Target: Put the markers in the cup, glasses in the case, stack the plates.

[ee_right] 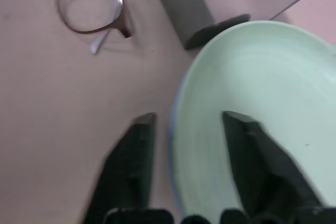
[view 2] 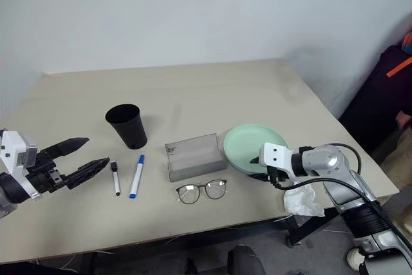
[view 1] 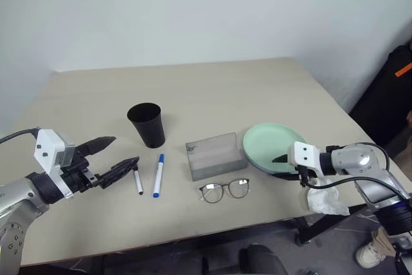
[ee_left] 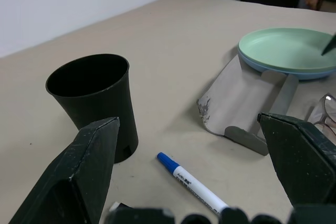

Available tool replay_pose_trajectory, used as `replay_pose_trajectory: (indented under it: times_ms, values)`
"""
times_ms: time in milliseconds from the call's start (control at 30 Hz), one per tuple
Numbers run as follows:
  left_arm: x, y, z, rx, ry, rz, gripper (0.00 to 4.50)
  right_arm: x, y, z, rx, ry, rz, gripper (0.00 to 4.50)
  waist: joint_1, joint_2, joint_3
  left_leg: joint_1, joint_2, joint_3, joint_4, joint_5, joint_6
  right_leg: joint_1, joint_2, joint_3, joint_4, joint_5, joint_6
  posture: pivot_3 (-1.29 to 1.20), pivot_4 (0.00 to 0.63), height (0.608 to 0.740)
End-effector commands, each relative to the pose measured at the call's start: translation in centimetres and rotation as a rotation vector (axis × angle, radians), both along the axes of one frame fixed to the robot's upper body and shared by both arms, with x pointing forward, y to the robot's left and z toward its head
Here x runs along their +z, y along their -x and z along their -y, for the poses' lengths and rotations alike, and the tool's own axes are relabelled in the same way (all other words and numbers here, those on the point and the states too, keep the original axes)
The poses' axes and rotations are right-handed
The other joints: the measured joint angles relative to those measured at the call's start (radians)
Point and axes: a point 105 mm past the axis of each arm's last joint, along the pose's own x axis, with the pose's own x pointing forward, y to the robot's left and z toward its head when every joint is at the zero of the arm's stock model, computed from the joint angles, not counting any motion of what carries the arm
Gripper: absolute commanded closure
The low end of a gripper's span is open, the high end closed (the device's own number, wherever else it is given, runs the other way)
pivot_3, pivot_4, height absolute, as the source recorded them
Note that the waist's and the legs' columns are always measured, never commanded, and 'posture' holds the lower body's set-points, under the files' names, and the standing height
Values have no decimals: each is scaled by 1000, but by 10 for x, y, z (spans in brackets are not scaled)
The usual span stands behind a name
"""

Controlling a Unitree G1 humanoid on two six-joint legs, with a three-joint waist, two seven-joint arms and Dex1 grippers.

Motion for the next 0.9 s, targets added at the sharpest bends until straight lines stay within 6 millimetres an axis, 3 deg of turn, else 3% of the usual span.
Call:
replay_pose_trajectory:
  times_ms: [33, 133, 333, 433, 567, 733, 900]
  values:
    - [12, -1, 2, -17, -23, 47, 0, 21, -10, 0, -1, -30, 74, 1002, 0, 0, 0, 0, 0, 0, 0, 0, 0, 0, 0, 0, 0, 0, 0, 0, 0, 738]
    - [12, -1, 2, -19, -23, 48, 0, 30, -10, 1, -5, -69, 59, 18, 1, 0, 0, 0, 0, 0, 0, 0, 0, 0, 0, 0, 0, 0, 0, 0, 0, 738]
    - [11, 0, 2, -24, -20, 44, 0, 69, 21, 6, 63, -198, -198, 18, 1, 0, 0, 0, 0, -1, 0, 0, 0, 0, 0, 0, 0, 0, 0, 0, 0, 738]
    - [12, 2, 3, -34, -19, 45, 0, 73, 28, 21, 45, -160, -258, 18, 2, 0, 0, 0, 0, -1, 0, 0, 0, 0, -1, -1, 0, 0, 0, 0, 0, 738]
    - [15, 6, 3, -47, -13, 44, 0, 69, 36, 43, -1, -89, -301, 18, 1, 0, 0, 0, 0, -1, 0, 0, 0, 0, -1, -1, -1, 0, 0, 0, 0, 738]
    - [15, 7, 2, -48, -13, 44, 0, 46, 39, 88, -151, 77, -296, 18, 1, 0, 0, 0, 0, -1, 0, -1, -1, 0, -2, -1, -1, 0, 0, 0, 0, 738]
    - [14, 5, 3, -55, -13, 43, 0, 23, 44, 108, -187, 195, -296, 18, 0, 0, 0, 0, 0, 1, 0, -2, -4, 0, -1, -1, -1, 0, 0, 0, 0, 738]
